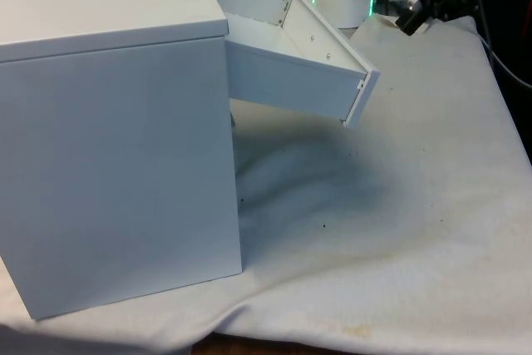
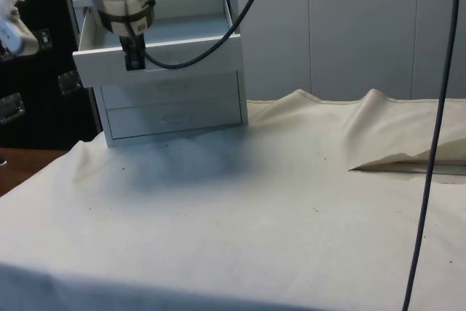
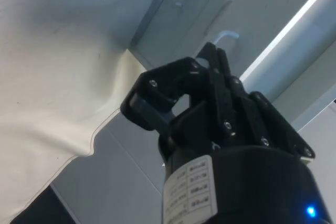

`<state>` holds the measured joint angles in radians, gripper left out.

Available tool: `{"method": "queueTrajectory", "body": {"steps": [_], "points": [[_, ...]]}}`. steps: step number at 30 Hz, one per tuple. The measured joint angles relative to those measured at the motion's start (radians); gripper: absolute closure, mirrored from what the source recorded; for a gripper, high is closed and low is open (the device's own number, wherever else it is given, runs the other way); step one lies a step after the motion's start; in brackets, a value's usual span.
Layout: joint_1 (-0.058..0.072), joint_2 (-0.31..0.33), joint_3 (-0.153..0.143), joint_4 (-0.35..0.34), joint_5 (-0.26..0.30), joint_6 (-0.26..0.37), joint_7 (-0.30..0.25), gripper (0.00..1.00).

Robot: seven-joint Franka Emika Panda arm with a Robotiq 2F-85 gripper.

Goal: Open the drawer, then close it.

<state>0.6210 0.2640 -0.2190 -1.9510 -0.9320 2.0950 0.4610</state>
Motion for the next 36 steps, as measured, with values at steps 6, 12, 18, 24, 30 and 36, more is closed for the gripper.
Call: {"method": "queueTrajectory", "body": {"steps": [6,12,18,24,30,36], "points": [[0.0,0.025,-0.001,-0.01,-0.005,0.006,0.024,1.0],[-0.005,0.067,-0.012,-0.016,-0.019,0.017,0.054,1.0],[-0.008,0.074,-0.028,-0.026,-0.032,0.022,0.055,1.0],[-0.012,0.074,-0.048,-0.037,-0.058,0.021,0.055,1.0],[-0.014,0.073,-0.067,-0.044,-0.086,0.003,0.053,1.0],[-0.014,0.074,-0.08,-0.048,-0.104,-0.003,0.052,1.0]]}}
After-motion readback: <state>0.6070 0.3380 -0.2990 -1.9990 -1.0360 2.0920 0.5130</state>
